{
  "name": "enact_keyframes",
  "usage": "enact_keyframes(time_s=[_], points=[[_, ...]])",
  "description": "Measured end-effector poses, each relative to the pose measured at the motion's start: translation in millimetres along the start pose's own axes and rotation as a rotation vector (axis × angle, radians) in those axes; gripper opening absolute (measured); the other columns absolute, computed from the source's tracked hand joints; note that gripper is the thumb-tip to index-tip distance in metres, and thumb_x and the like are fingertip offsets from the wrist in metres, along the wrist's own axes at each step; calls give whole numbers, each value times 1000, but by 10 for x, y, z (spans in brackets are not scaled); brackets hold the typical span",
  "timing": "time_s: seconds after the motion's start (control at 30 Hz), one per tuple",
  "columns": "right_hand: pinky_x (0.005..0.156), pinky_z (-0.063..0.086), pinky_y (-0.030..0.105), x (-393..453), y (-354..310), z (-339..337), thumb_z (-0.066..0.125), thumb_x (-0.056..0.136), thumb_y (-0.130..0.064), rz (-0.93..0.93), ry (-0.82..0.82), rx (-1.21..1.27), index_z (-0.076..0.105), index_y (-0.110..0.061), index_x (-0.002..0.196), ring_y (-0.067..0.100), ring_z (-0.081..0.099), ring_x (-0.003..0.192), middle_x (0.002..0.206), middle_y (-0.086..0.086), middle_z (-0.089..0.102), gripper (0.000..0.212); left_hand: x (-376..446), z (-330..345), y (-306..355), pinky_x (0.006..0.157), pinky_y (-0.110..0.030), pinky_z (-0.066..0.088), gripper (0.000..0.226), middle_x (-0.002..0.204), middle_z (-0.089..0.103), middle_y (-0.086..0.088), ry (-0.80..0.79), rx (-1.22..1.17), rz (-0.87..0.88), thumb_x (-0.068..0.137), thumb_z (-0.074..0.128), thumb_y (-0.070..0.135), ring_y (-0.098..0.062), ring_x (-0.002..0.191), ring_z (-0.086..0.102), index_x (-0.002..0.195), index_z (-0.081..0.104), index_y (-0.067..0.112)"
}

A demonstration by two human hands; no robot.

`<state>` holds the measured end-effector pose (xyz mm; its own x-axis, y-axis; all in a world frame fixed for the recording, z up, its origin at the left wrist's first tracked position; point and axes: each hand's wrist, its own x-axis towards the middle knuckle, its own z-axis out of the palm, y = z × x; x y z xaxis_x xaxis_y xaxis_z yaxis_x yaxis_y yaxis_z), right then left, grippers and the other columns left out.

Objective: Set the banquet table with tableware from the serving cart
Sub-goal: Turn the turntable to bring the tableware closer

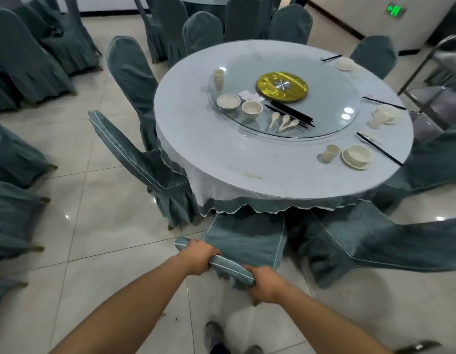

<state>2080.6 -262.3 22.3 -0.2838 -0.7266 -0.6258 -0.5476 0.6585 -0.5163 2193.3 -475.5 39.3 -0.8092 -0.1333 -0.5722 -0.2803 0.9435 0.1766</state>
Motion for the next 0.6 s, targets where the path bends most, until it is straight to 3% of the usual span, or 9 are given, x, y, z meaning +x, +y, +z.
enact_keyframes(time_s=[0.13, 0.33, 0.47, 0.6], points=[[84, 55, 33, -141, 74, 14, 56, 78, -30, -2, -1, -119, 50, -47, 130, 23, 66, 101, 111, -4, 70, 55, -73, 44, 202, 91, -40, 50, 28, 103, 70, 2, -57, 60, -26, 84, 64, 19, -22, 98, 64, 109, 63, 31], [82, 53, 30, -397, 294, 143, 60, 79, -35, -12, -11, -155, 55, -45, 121, 18, 66, 99, 107, -9, 70, 44, -295, 277, 571, 90, -39, 53, 37, 107, 69, 2, -46, 16, -80, 80, 73, 15, -21, 100, 63, 112, 64, 31], [81, 53, 31, -545, 341, 210, 62, 79, -40, -53, -29, -156, 51, -49, 124, 15, 65, 95, 106, -11, 70, 47, -442, 385, 720, 88, -39, 54, 34, 104, 70, 1, -31, -38, -102, 80, 74, 17, -22, 97, 64, 109, 65, 32], [77, 54, 33, -584, 327, 236, 60, 74, -32, -45, -69, -163, 54, -48, 118, 18, 66, 91, 102, -9, 70, 47, -530, 486, 780, 87, -39, 55, 29, 103, 68, 0, 4, -48, -125, 85, 68, 17, -23, 96, 63, 110, 65, 33]])
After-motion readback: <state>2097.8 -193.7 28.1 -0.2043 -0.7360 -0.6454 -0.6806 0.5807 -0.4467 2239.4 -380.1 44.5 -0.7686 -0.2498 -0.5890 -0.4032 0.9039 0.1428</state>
